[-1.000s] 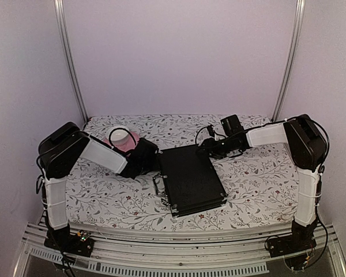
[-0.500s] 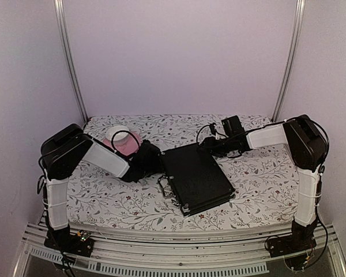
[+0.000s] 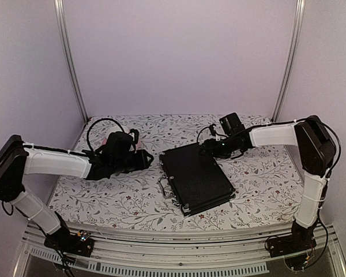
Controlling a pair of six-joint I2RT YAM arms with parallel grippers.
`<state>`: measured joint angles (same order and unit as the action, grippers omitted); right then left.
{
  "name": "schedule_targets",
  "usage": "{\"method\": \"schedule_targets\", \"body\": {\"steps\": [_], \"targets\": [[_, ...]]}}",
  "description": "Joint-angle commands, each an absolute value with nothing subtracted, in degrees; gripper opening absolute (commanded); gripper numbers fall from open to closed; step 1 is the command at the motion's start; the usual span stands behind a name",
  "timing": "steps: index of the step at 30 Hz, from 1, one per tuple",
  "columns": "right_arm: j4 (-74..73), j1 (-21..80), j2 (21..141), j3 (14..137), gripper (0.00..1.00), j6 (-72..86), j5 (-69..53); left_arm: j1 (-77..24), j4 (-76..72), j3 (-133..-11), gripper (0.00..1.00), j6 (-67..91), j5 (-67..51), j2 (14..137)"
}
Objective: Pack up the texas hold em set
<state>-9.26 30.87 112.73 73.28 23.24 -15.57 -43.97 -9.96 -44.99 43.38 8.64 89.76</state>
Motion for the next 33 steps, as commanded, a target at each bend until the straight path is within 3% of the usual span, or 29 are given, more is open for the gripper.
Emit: {"method": "schedule_targets", "body": {"steps": [1,5,9,18,33], "targets": [[-17.6,31.4,104.7,72.0,0.72,19.5,-12.2,-44.3,-3.8,-45.1,0.37,39.2,0.7,83.4],[-21.8,32.3,95.9,68.3,0.78,18.7,-12.0,-48.3,-1.8,-44.6,0.53,40.7,-7.2,78.3],[-26.8,37.1,88.4,64.7,0.78,19.7,-11.6,-54.1,-2.0,-43.5,0.57,45.7,-12.7,76.3],[-21.3,49.1,83.6,56.2,0.74,30.7,-13.3,-63.8,-13.9,-38.3,0.34,54.7,-14.4,81.1],[-15.0,54.6,86.7,54.3,0.72,35.4,-13.0,-67.5,-14.2,-42.6,0.25,52.0,-3.0,90.6]]}}
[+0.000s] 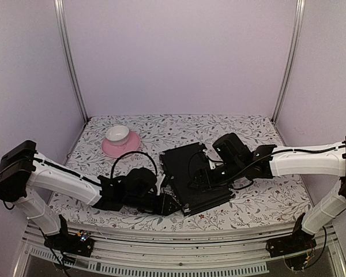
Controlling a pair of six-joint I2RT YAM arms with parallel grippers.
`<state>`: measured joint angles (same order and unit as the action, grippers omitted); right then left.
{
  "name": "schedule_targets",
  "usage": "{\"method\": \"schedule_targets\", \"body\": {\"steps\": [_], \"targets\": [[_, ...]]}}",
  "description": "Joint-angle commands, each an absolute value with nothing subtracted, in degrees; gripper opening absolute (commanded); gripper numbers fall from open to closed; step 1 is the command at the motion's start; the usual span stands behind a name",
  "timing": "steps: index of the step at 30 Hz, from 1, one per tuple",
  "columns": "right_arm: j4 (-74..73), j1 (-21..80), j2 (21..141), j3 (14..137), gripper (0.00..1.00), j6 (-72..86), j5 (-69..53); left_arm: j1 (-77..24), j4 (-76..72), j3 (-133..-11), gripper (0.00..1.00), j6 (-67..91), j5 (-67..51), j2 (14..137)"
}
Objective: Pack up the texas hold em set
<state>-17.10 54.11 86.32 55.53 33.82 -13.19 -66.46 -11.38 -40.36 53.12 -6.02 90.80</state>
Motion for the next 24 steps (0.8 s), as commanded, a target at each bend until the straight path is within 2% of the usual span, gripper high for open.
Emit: {"method": "schedule_targets", "body": {"steps": [1,7,18,24], "targets": [[-14.9,54.6,86.7,54.2,0.72,35.4,-12.8,-67.4,-14.8,-42.7,0.26,51.8,-3.1,90.3],[-14.9,54.5,87.4,54.4,0.72,35.2,-12.6,-67.5,-17.8,-42.8,0.26,51.0,-4.2,89.0],[-14.9,54.6,86.8,54.0,0.72,35.5,-11.8,-67.3,-8.7,-41.7,0.27,50.9,3.2,89.7],[-14.8,54.6,86.6,53.8,0.72,35.8,-11.5,-67.4,-10.3,-37.7,0.26,52.4,2.4,91.7]]}}
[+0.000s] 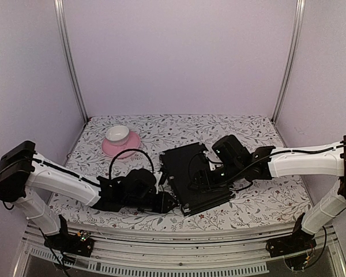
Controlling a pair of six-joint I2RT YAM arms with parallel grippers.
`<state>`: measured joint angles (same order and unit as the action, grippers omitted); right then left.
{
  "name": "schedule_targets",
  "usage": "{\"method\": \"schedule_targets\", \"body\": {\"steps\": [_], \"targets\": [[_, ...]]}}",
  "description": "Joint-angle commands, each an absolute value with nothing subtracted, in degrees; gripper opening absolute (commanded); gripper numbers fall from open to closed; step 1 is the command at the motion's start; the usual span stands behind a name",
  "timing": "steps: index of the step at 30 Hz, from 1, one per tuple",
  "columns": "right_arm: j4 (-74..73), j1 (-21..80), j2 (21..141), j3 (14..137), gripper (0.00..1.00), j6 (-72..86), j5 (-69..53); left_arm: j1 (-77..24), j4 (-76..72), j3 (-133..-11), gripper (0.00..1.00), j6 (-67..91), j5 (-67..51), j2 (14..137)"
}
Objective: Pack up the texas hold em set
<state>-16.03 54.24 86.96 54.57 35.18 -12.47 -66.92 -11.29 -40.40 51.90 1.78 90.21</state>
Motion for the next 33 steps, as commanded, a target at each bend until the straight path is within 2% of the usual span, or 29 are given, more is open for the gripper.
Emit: {"method": "schedule_targets", "body": {"steps": [1,23,33], "targets": [[-14.8,54.5,86.6,53.7,0.72,35.8,-11.5,-67.5,-11.5,-37.1,0.26,52.6,1.7,92.5],[-14.0,54.6,86.0,52.6,0.71,36.5,-10.7,-67.3,-22.9,-41.9,0.21,49.5,-2.2,106.4],[-19.4,54.2,81.4,53.1,0.73,35.7,-4.1,-67.3,-13.5,-40.1,0.25,47.0,3.5,99.8]]}}
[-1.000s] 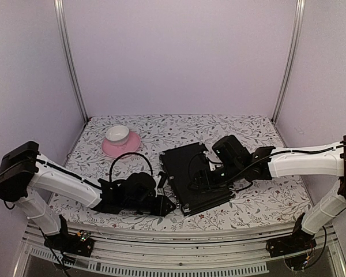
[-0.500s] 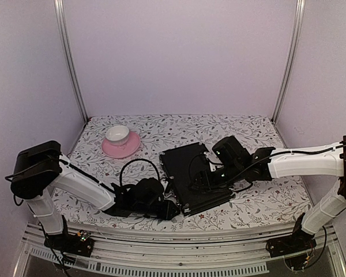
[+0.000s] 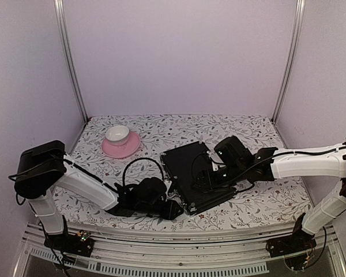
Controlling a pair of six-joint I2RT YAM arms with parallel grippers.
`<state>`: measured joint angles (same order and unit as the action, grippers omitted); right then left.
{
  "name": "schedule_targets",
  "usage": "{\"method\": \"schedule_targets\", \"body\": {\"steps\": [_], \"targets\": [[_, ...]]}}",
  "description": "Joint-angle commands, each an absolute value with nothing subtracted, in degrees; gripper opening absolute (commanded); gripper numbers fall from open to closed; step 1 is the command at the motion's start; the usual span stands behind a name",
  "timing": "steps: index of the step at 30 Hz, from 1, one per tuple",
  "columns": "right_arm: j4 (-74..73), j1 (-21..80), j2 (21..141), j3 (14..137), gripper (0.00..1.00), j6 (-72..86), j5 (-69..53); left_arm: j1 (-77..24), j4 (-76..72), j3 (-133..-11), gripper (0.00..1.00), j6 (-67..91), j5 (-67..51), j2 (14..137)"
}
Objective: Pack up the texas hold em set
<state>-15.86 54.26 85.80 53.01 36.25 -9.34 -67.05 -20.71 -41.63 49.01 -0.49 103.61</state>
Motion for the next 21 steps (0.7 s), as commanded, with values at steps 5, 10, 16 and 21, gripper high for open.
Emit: {"method": "schedule_targets", "body": {"steps": [5,10,16,21], "targets": [[-22.9,48.7,77.4,51.9,0.77,32.9,-3.4,-67.3,-12.3,-37.2,0.28,47.3,3.8,95.4],[-22.5,40.6,75.0,47.8,0.81,29.3,-7.1,-67.3,-12.7,-38.3,0.26,48.0,4.2,96.9],[-19.3,33.6,74.0,42.6,0.84,26.4,-13.3,-67.3,-13.5,-42.5,0.23,48.3,3.5,102.6],[-14.6,31.4,74.2,38.4,0.83,26.1,-19.5,-67.3,-13.8,-44.0,0.20,48.1,2.9,106.1]]}}
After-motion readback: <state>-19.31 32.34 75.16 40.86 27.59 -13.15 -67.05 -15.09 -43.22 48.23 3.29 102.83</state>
